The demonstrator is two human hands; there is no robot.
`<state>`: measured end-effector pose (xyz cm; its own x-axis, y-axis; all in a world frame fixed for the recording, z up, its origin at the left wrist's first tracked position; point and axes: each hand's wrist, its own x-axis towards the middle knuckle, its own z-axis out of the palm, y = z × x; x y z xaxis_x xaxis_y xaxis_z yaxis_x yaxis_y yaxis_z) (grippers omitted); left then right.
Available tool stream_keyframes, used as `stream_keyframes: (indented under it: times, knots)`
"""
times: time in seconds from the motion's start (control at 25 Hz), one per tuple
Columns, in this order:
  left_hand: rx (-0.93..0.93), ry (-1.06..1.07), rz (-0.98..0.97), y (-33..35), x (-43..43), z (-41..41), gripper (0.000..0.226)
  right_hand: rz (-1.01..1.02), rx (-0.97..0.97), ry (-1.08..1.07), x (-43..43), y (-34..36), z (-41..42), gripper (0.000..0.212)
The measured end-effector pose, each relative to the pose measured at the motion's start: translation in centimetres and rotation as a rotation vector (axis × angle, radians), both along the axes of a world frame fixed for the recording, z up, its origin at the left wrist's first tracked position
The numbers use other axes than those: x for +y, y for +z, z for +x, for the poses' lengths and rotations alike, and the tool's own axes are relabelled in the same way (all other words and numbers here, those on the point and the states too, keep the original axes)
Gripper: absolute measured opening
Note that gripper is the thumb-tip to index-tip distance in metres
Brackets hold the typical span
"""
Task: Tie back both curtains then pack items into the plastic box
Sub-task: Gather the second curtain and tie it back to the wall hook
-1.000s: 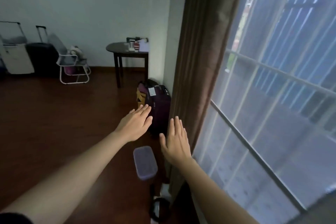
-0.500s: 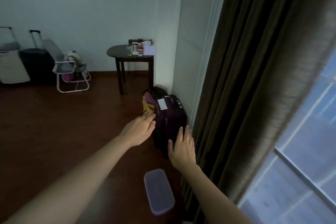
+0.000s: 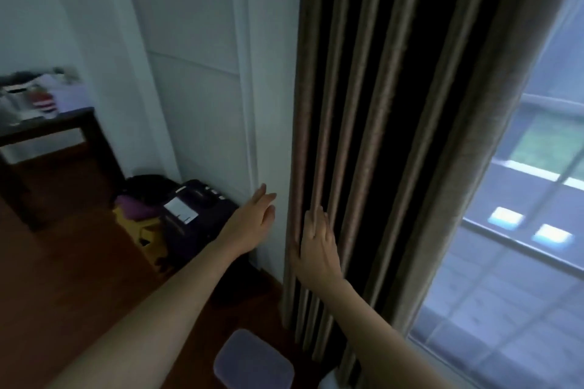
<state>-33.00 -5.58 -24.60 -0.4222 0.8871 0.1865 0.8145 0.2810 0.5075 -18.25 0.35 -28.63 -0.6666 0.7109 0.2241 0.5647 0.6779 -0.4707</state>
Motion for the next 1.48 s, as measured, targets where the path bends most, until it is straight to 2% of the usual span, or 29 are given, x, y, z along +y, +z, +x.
stream_keyframes:
  times: [0.2, 0.32, 0.48, 0.56, 0.68, 0.84, 0.88, 1.0, 1.04, 1.2, 1.32, 1.48]
  knots:
    - [-0.067, -0.112, 0.157, 0.7, 5.6, -3.8, 0.041, 0.052, 0.022, -0.05, 3.8, 2.2, -3.6, 0.066]
    - [-0.054, -0.215, 0.346, 3.2, 8.8, -5.6, 0.037, 0.087, 0.052, -0.089, 5.5, 3.2, -6.2, 0.063]
    - [-0.066, -0.387, 0.536, 5.6, 13.8, -7.9, 0.037, 0.085, 0.096, -0.255, 8.1, 4.4, -9.8, 0.068]
    - [-0.096, -0.451, 0.497, 5.1, 15.8, -8.6, 0.039, 0.031, 0.102, -0.357, 9.2, 4.4, -10.6, 0.071]
    - [-0.077, -0.555, 0.313, 3.4, 18.4, -10.2, 0.045, -0.108, 0.097, -0.456, 10.1, 3.8, -11.0, 0.073]
    - [-0.023, -0.298, 0.284, 2.6, 20.2, -15.2, 0.056, -0.173, 0.092, -0.474, 10.2, 1.1, -10.6, 0.071]
    - [-0.022, -0.33, 0.277, 2.7, 20.1, -15.9, 0.056, -0.188, 0.079, -0.465, 9.9, 0.2, -10.6, 0.071]
    - [-0.043, -0.71, 0.208, 3.1, 19.0, -15.8, 0.055, -0.227, 0.0, -0.412, 9.0, -3.3, -10.9, 0.071]
    - [-0.034, -0.771, 0.178, 3.4, 19.1, -15.6, 0.056, -0.259, -0.034, -0.384, 8.7, -4.1, -10.9, 0.072]
    - [0.02, -0.839, -0.005, 4.2, 19.4, -13.7, 0.056, -0.295, -0.089, -0.251, 8.6, -5.7, -10.2, 0.078]
    - [0.017, -0.845, -0.018, 4.2, 19.4, -11.9, 0.044, -0.271, -0.142, -0.221, 9.0, -5.4, -9.5, 0.078]
    - [-0.014, -0.853, -0.065, 4.5, 18.6, -10.2, 0.008, -0.232, -0.189, -0.205, 9.0, -5.6, -9.2, 0.074]
